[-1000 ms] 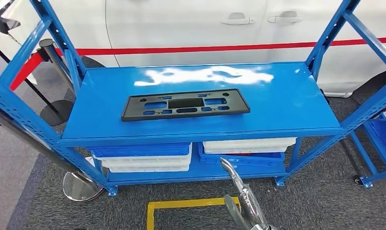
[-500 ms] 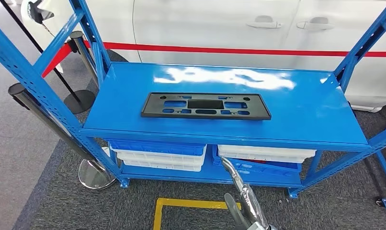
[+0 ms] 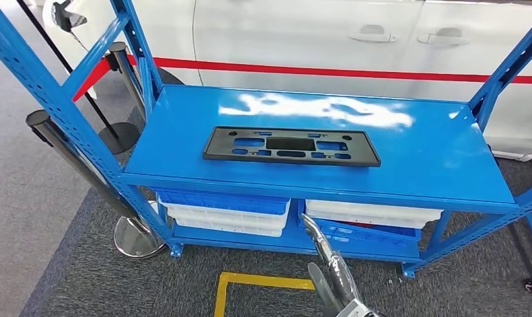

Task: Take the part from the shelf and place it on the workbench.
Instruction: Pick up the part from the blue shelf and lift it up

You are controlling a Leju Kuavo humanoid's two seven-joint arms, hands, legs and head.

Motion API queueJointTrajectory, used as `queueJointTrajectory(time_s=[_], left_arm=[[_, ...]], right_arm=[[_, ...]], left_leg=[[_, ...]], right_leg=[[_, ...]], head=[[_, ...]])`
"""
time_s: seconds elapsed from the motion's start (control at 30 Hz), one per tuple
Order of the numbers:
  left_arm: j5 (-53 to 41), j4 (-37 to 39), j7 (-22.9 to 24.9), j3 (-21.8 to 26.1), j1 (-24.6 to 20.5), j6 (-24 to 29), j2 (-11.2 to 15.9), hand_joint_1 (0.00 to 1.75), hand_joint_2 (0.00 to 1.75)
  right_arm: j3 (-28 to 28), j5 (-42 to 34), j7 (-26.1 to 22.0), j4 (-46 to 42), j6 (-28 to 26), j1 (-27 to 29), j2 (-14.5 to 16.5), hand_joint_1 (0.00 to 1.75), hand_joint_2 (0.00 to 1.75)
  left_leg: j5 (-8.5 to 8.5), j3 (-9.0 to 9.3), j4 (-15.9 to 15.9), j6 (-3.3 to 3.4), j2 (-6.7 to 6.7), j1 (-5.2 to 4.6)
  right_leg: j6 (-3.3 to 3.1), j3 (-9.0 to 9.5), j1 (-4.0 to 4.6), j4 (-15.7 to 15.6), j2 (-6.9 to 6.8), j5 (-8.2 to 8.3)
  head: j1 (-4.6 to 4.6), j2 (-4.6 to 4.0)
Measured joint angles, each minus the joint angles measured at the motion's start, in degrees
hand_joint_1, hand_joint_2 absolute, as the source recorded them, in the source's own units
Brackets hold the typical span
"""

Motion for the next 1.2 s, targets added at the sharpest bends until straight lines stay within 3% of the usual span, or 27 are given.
queueJointTrajectory(time_s=[0.07,0.1,0.2,0.23,0.27,0.33,0.4,0.43,0.57,0.63,0.7,0.73,0.77,0.8,0.87,0.93,1.03,1.1,1.2], left_arm=[[-0.1,0.0,0.0,0.1,-0.1,0.0,0.0,0.00,0.00],[-0.1,0.0,0.0,0.1,-0.2,0.0,0.0,0.00,0.00],[-0.1,0.0,0.0,0.3,-0.2,0.0,0.0,0.00,0.00],[-0.1,0.0,0.0,0.3,-0.2,0.0,0.0,0.00,0.00],[-0.1,0.0,0.0,0.3,-0.2,0.0,0.0,0.00,0.00],[-0.1,0.0,0.0,0.3,-0.2,-0.1,0.0,0.00,0.00],[-0.2,0.0,0.1,0.4,-0.3,-0.2,-0.1,0.00,0.00],[-0.2,0.0,0.1,0.5,-0.3,-0.4,-0.2,0.00,0.00],[-0.2,0.0,0.3,1.1,-0.4,-1.3,-0.2,0.00,0.00],[-0.2,0.0,0.4,1.3,-0.4,-1.5,-0.2,0.00,0.00],[-0.1,0.0,0.4,1.5,-0.3,-1.7,-0.2,0.00,0.00],[-0.1,0.0,0.6,1.5,-0.3,-2.0,-0.1,0.00,0.00],[-0.1,0.0,0.7,1.6,-0.3,-2.4,-0.1,0.00,0.00],[-0.1,0.0,0.9,1.7,-0.3,-2.9,-0.1,0.00,0.00],[-0.1,0.0,1.2,2.2,-0.4,-4.2,0.1,0.00,0.00],[-0.3,0.0,1.2,2.6,-0.5,-5.8,0.2,0.00,0.00],[-1.0,0.0,1.0,2.8,-0.6,-8.6,0.2,0.00,0.00],[-1.3,0.0,0.9,2.9,-0.8,-10.0,0.3,0.00,0.00],[-1.8,0.0,0.8,3.0,-1.1,-11.5,0.3,0.00,0.00]], right_arm=[[-0.2,0.0,-0.3,0.0,-0.3,0.0,0.1,0.00,0.00],[-0.3,0.2,-0.4,0.0,-0.6,0.0,0.2,0.00,0.00],[-0.5,0.7,-0.6,0.2,-1.1,0.1,0.2,0.00,0.00],[-0.6,0.8,-0.6,0.3,-1.3,0.1,0.3,0.00,0.44],[-0.6,1.0,-0.5,0.4,-1.5,0.1,0.3,0.00,0.87],[-0.8,1.7,-0.1,0.4,-2.4,0.1,0.4,0.00,1.75],[-0.9,2.4,0.5,0.4,-3.5,0.1,0.8,0.00,1.75],[-1.0,2.9,0.7,0.4,-4.1,0.1,1.0,0.00,1.75],[-1.8,4.7,1.5,0.5,-6.9,0.2,1.9,0.00,1.75],[-2.1,5.4,1.7,0.5,-7.9,0.1,2.5,0.00,1.75],[-2.4,5.8,1.9,0.7,-8.4,0.1,2.8,0.00,1.75],[-2.5,6.3,2.1,0.8,-8.8,0.2,2.9,0.00,1.75],[-2.7,7.0,2.3,1.0,-9.4,0.1,3.1,0.00,1.75],[-3.0,8.1,2.7,1.2,-10.4,0.1,3.2,0.00,1.75],[-3.6,12.6,4.1,1.6,-13.0,-0.1,3.7,0.00,1.75],[-4.2,20.5,6.2,2.4,-16.7,-0.8,4.2,0.00,1.75],[-5.5,36.1,10.2,4.7,-22.8,-2.8,4.9,0.00,1.75],[-6.3,43.9,12.1,6.6,-25.6,-4.4,5.3,0.00,1.75],[-7.0,51.6,13.7,9.6,-27.9,-6.5,5.6,0.00,1.75]], left_leg=[[0.41,-0.01,-0.4,0.85,0.43,0.19],[0.60,-0.05,-0.6,1.26,0.62,0.30],[0.72,-0.39,-0.6,1.78,1.06,0.15],[0.73,-0.45,-0.6,1.80,1.12,0.10],[0.72,-0.45,-0.5,1.79,1.14,0.05],[0.65,-0.29,-0.5,1.69,1.08,-0.03],[0.52,-0.27,-0.4,1.34,1.02,-0.26],[0.48,-0.34,-0.3,1.04,1.01,-0.31],[-0.24,-0.71,0.4,-0.29,1.05,-0.20],[-3.23,-2.82,5.3,-0.68,1.06,-0.12],[-6.63,-6.35,12.9,-1.02,1.05,-0.09],[-7.20,-7.57,15.4,-1.18,1.05,-0.06],[-6.59,-7.82,15.8,-1.28,1.05,0.01],[-4.93,-6.96,13.8,-1.33,1.06,0.10],[-1.06,-3.29,6.0,-1.27,1.06,0.25],[0.38,-1.01,1.0,-0.84,0.96,0.11],[0.51,-1.00,0.3,0.17,0.91,-0.05],[0.92,-0.96,-0.1,0.99,0.98,0.10],[1.14,-1.21,-0.2,1.61,1.06,0.09]], right_leg=[[0.48,-0.52,-0.13,1.2,0.11,-0.95],[0.70,-1.50,-0.21,3.3,0.07,-2.41],[1.18,-6.57,-0.36,14.1,-0.10,-7.67],[1.23,-7.45,-0.36,15.9,-0.12,-7.93],[1.17,-7.24,-0.35,15.6,-0.12,-7.04],[0.62,-3.85,-0.25,9.0,-0.15,-3.08],[-0.13,-0.43,0.08,2.0,-0.27,-0.66],[-0.39,0.27,0.27,0.4,-0.30,-0.41],[-1.27,0.51,0.11,-0.8,-0.31,-0.14],[-1.84,0.76,-0.12,-1.2,-0.47,0.07],[-2.07,0.75,-0.08,-1.1,-0.50,0.01],[-2.09,0.76,-0.07,-1.1,-0.50,-0.05],[-2.07,0.77,-0.08,-1.0,-0.48,-0.13],[-2.00,0.82,-0.09,-0.8,-0.43,-0.26],[-1.63,0.92,-0.04,-0.3,-0.34,-0.67],[-1.06,0.75,0.14,0.2,-0.21,-0.96],[-0.18,0.49,0.17,0.3,-0.15,-0.93],[0.42,-0.33,0.00,2.1,-0.23,-2.30],[1.02,-5.39,-0.21,12.4,-0.31,-7.44]], head=[[0.11,0.00],[0.24,0.00],[0.49,0.00],[0.49,0.00],[0.50,0.00],[0.54,0.00],[0.54,0.00],[0.53,0.00],[0.48,0.00],[0.35,0.00],[0.26,0.00],[0.26,0.00],[0.26,-0.01],[0.25,-0.01],[0.25,-0.01],[0.26,0.00],[0.30,0.00],[0.44,0.00],[0.64,0.00]])
